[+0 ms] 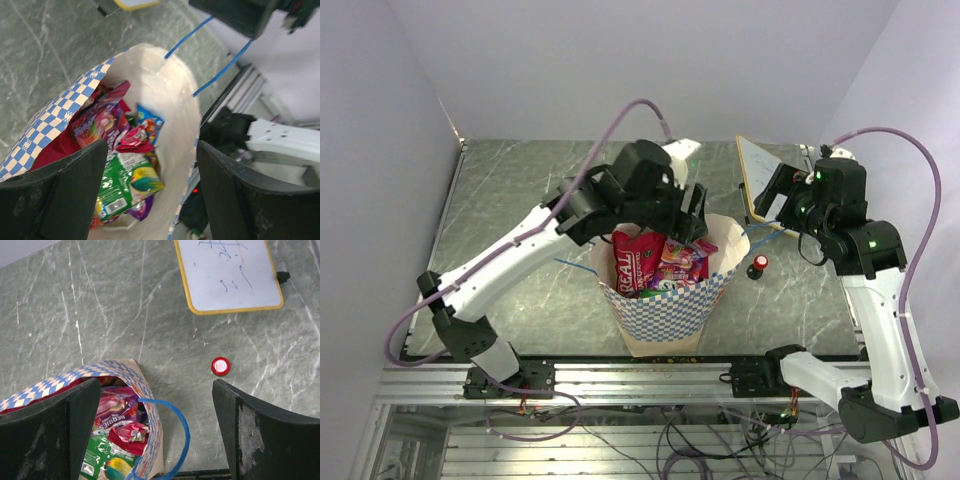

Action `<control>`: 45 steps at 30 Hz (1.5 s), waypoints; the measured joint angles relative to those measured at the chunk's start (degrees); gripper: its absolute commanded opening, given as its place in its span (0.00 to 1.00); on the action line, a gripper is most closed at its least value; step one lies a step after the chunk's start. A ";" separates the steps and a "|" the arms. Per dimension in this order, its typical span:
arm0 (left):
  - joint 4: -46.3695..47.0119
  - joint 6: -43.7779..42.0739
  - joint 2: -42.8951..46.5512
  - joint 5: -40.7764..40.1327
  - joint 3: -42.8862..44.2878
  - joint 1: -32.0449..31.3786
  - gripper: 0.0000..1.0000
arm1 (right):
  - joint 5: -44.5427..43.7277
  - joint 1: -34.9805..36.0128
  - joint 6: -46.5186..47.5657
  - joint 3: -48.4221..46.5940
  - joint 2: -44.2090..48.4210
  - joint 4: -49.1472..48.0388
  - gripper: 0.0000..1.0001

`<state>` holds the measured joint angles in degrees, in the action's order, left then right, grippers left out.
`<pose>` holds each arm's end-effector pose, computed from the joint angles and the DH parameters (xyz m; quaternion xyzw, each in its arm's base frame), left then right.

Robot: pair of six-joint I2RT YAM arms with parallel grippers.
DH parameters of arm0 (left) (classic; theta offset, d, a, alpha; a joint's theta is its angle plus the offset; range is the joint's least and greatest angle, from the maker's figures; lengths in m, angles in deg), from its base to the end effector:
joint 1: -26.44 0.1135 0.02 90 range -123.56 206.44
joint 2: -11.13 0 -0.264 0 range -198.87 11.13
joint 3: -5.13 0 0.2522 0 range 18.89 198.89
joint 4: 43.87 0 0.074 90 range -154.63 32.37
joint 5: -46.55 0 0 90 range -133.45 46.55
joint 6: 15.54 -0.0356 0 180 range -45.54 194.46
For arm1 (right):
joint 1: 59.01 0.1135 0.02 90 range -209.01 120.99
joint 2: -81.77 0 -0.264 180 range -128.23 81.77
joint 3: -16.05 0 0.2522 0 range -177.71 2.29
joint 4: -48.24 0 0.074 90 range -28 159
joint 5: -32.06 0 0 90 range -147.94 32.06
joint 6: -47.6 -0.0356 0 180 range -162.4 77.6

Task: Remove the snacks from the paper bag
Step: Take out the snack from the paper bag.

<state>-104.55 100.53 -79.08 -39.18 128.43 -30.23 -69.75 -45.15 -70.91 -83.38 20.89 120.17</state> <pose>0.1787 -0.2766 0.4645 0.2442 0.8193 -0.3661 0.3675 0.1762 0.0360 0.4414 0.1600 0.8624 0.0860 0.4726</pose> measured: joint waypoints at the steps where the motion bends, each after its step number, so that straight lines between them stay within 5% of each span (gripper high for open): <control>1: -0.94 -1.36 -1.05 -1.68 0.24 -1.29 0.81 | 0.04 0.00 -0.31 0.85 0.72 -0.11 0.88; 18: -8.57 -11.30 -7.72 -13.46 -2.12 -4.31 0.75 | 6.47 0.00 -0.59 5.68 2.91 -2.69 0.20; 23: -10.12 -12.37 -11.76 -16.13 -1.90 -4.31 0.74 | 6.73 0.00 0.09 5.68 2.21 -2.75 0.07; 34: -13.35 -14.51 -13.09 -23.91 -1.62 -4.31 0.77 | 6.43 0.00 0.35 5.68 2.36 -2.84 0.04; 45: -13.57 -19.47 -13.00 -28.15 -3.13 -1.92 0.63 | 6.54 0.00 0.33 5.70 2.36 -3.02 0.01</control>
<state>-118.12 81.05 -92.09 -67.33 125.30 -32.15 -63.22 -45.15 -70.58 -77.67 23.25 117.15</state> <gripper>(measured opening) 0.674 0.035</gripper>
